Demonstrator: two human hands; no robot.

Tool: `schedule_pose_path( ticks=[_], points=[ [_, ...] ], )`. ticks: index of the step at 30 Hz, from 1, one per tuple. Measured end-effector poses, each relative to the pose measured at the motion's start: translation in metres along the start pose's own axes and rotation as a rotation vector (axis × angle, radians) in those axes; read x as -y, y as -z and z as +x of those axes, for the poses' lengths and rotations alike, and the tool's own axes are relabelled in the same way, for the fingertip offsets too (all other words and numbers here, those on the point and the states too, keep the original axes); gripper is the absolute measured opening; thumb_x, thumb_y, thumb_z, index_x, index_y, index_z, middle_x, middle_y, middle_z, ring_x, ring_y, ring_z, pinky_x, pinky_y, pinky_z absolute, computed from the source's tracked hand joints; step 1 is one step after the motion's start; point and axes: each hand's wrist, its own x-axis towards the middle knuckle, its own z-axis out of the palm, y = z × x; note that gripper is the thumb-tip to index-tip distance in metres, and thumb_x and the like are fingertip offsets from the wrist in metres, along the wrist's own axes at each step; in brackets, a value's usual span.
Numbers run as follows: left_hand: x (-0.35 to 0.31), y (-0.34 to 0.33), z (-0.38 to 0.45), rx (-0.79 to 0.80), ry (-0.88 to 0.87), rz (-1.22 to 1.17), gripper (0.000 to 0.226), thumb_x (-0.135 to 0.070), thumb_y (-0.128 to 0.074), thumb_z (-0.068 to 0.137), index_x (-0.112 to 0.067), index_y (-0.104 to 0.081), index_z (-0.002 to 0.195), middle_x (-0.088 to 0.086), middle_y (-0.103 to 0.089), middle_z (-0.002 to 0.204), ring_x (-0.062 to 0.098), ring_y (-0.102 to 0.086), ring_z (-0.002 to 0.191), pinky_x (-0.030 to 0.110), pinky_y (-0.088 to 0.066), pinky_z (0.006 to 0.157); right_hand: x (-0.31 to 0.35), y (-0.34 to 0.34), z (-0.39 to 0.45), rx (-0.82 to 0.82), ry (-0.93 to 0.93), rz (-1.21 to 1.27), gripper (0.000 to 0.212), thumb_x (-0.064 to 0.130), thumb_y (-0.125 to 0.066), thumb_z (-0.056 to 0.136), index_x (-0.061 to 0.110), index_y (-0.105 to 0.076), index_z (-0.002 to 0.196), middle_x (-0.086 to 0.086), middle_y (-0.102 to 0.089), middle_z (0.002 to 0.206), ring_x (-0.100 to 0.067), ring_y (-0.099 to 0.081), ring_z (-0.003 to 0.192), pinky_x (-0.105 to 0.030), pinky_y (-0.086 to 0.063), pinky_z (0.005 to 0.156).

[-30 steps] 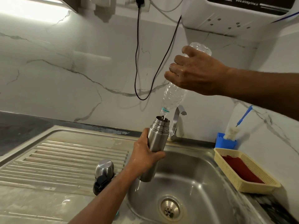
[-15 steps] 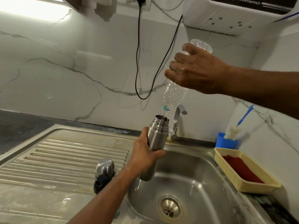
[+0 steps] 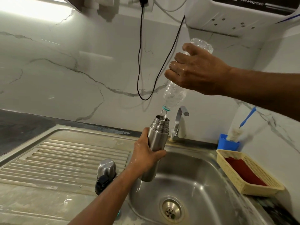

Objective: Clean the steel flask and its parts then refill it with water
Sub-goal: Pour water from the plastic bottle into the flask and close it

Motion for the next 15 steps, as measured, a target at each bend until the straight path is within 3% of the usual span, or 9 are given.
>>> schedule_pose_path(
  ticks=[15],
  points=[
    [0.0027,0.0004,0.0001,-0.008,0.0,0.002,0.071,-0.019,-0.09,0.076,-0.039,-0.042,0.125,-0.017,-0.058,0.107,0.004,-0.063,0.092,0.012,-0.046,0.068,-0.0009,-0.0024,0.0015,0.0,0.004,0.001,0.022,0.006,-0.048,0.098,0.003,-0.043,0.119,-0.016,-0.062,0.102,-0.036,-0.061,0.098,-0.053,-0.041,0.103]
  ],
)
